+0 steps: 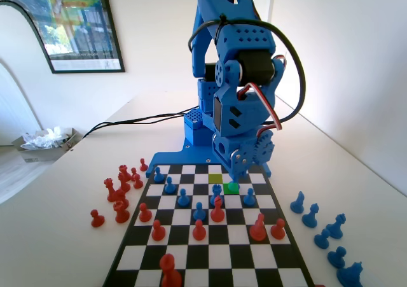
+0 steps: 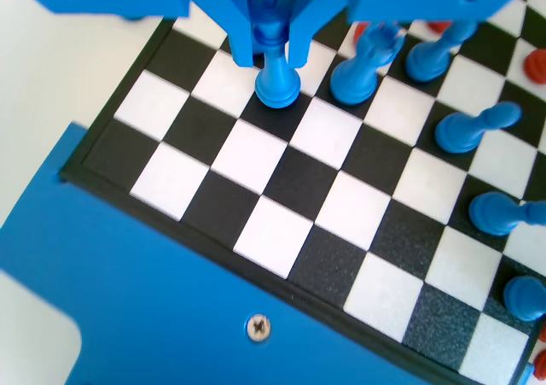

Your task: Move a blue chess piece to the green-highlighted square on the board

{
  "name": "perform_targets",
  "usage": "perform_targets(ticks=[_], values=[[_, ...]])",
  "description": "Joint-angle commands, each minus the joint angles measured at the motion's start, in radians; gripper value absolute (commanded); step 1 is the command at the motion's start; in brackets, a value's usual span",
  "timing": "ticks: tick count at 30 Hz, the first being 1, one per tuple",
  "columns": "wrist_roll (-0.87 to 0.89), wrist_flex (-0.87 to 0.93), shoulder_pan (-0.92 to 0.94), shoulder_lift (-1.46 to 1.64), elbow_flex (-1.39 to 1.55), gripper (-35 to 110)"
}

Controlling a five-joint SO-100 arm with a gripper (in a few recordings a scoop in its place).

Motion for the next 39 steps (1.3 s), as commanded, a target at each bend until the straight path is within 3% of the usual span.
perform_targets(ticks=[1, 23, 39], values=[[-0.009, 0.0, -0.012, 0.028, -0.035, 4], [-0.057, -0.057, -0.015, 0.049, 0.054, 2], [-0.049, 0.034, 0.006, 0.081, -0.018, 1]])
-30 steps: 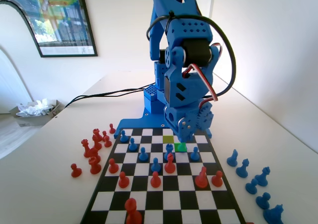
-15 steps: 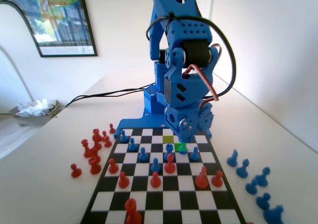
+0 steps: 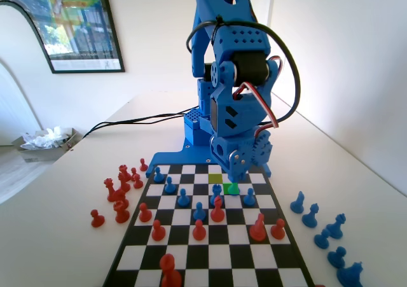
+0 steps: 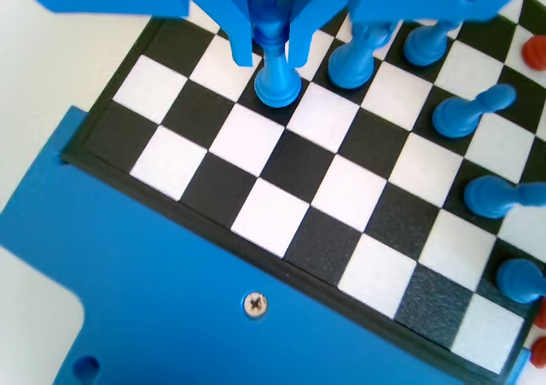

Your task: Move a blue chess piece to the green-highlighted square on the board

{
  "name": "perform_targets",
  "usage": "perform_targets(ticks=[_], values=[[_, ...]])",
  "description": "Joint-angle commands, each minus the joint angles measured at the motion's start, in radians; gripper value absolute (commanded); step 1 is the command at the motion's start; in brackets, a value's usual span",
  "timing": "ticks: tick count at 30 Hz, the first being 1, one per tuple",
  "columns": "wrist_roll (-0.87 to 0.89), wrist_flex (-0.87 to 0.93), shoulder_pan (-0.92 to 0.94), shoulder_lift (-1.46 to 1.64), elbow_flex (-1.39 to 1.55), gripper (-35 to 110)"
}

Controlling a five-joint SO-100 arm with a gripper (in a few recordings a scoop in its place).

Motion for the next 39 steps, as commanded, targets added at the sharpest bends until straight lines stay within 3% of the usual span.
perform_targets(ticks=[1, 11, 39], values=[[-0.017, 0.002, -0.005, 0.064, -0.041, 1], [-0.023, -0.094, -0.002, 0.064, 0.02, 5], [-0.035, -0.08, -0.005, 0.097, 0.057, 4]])
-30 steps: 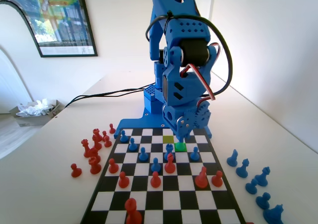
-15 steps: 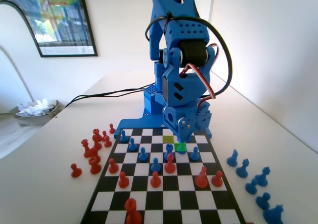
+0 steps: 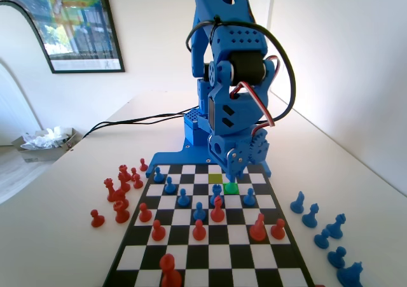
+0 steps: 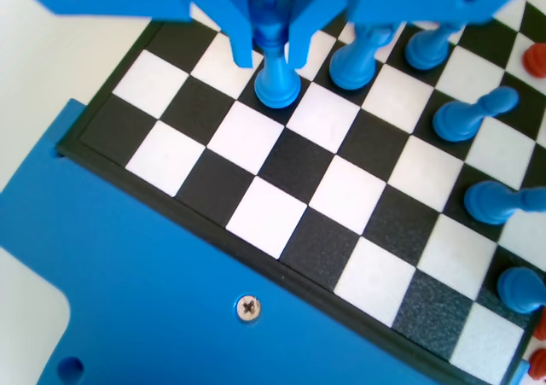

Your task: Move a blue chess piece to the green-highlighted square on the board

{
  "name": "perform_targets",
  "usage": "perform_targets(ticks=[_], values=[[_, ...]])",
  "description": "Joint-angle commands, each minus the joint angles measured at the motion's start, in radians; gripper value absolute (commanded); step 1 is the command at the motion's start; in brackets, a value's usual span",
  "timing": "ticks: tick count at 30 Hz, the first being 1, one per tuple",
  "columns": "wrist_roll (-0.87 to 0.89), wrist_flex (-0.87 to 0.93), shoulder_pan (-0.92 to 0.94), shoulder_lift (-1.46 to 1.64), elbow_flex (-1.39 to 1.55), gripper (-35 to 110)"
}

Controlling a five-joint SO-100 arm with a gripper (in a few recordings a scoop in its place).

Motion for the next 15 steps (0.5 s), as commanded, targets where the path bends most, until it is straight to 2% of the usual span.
perform_targets(ticks=[1, 15], values=[[-0.008, -0.028, -0.002, 0.071, 0.011, 5], [-0.032, -0.118, 0.002, 0.081, 0.075, 10]])
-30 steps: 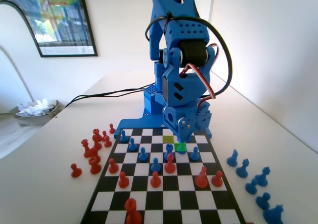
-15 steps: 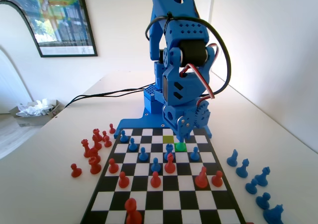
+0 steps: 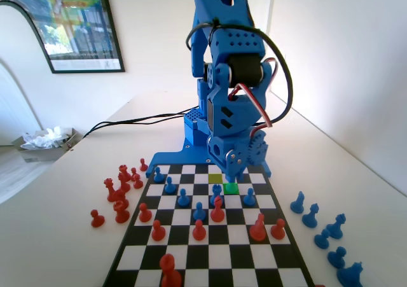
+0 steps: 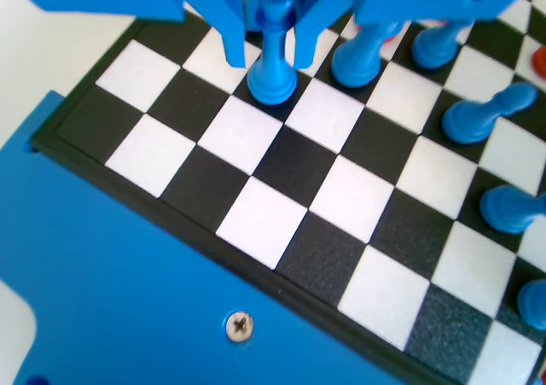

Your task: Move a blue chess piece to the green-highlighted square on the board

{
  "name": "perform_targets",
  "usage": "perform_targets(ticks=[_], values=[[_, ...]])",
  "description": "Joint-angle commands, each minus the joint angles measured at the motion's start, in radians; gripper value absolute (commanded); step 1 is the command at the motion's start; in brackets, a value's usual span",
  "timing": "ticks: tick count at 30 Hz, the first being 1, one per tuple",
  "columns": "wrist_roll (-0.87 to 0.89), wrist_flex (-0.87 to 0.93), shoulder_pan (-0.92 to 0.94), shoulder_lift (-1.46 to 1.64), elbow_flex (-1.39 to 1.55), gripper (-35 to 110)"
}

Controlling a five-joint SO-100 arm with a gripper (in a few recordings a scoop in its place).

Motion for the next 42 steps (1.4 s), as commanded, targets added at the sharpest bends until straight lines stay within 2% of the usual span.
perform_targets(ticks=[1, 6, 21, 24, 33, 42], values=[[-0.018, -0.005, 0.002, 0.072, -0.003, 11], [-0.008, 0.043, 0.008, 0.086, -0.041, 11], [0.087, 0.442, -0.064, 0.216, -0.293, 7], [0.127, 0.503, -0.075, 0.291, -0.316, 1], [0.308, 0.657, -0.043, 0.6, -0.425, 1], [0.365, 0.815, 0.051, 0.861, -0.566, 1]])
